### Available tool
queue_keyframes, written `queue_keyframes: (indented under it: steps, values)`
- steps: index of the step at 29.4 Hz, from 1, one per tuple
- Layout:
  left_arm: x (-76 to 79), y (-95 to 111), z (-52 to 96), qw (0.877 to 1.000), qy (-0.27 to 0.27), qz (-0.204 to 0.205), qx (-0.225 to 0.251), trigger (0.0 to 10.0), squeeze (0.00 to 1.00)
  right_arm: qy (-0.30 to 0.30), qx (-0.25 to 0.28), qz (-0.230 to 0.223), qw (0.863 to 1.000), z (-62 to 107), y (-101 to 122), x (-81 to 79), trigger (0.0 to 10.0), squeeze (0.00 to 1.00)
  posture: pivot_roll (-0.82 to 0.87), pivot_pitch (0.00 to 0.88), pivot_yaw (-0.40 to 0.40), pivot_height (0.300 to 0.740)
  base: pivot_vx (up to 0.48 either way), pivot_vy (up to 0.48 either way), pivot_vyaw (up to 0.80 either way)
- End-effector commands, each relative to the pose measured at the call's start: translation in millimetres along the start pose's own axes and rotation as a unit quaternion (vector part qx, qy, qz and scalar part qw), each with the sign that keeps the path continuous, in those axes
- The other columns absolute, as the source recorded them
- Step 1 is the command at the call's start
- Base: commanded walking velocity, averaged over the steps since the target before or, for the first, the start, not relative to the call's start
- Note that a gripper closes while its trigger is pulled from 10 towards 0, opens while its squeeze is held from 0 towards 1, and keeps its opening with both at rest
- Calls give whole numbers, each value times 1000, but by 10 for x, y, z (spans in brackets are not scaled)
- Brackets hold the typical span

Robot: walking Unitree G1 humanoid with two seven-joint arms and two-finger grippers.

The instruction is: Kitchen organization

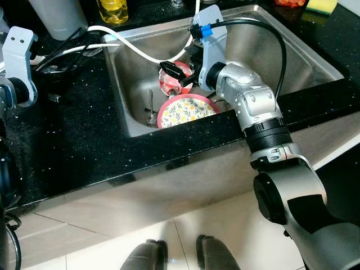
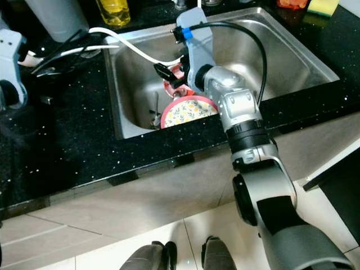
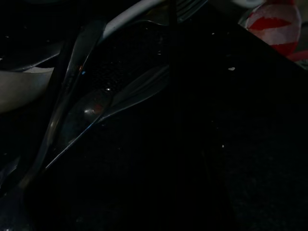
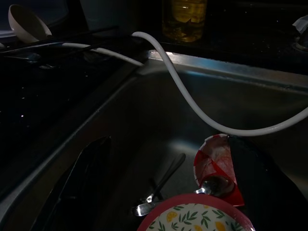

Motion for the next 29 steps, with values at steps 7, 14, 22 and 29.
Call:
queue_keyframes:
  steps: [7, 14, 22, 29]
  values:
    - [855, 336, -445, 983, -164, 48, 63, 10000, 0, -15, 9, 1, 1000, 34, 104, 79, 10000, 0, 8, 232, 89, 740, 0, 0, 0]
    - [1533, 484, -710, 970, -231, 0, 70, 10000, 0, -20, 11, 7, 1000, 55, 136, 92, 10000, 0, -24, 239, 118, 740, 0, 0, 0]
    - [2018, 463, -931, 973, -218, -54, 56, 10000, 482, -34, 11, 15, 999, 101, 158, 144, 10000, 0, -48, 247, 157, 740, 0, 0, 0]
    - [1993, 648, -891, 975, -194, -77, 78, 10000, 0, -55, 9, 19, 998, 167, 166, 240, 10000, 0, -32, 245, 173, 740, 0, 0, 0]
Point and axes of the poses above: a point about 5 cm out from each wrist's last joint towards the gripper, its own z axis pointing back from the gripper into the wrist, its own y axis along the axis of the wrist's last joint, x = y × z, the point moved 3 cm from there along -z, pointing out of the wrist towards the gripper, and after that the axes turned 9 degrees about z, right-handed, at the moved point
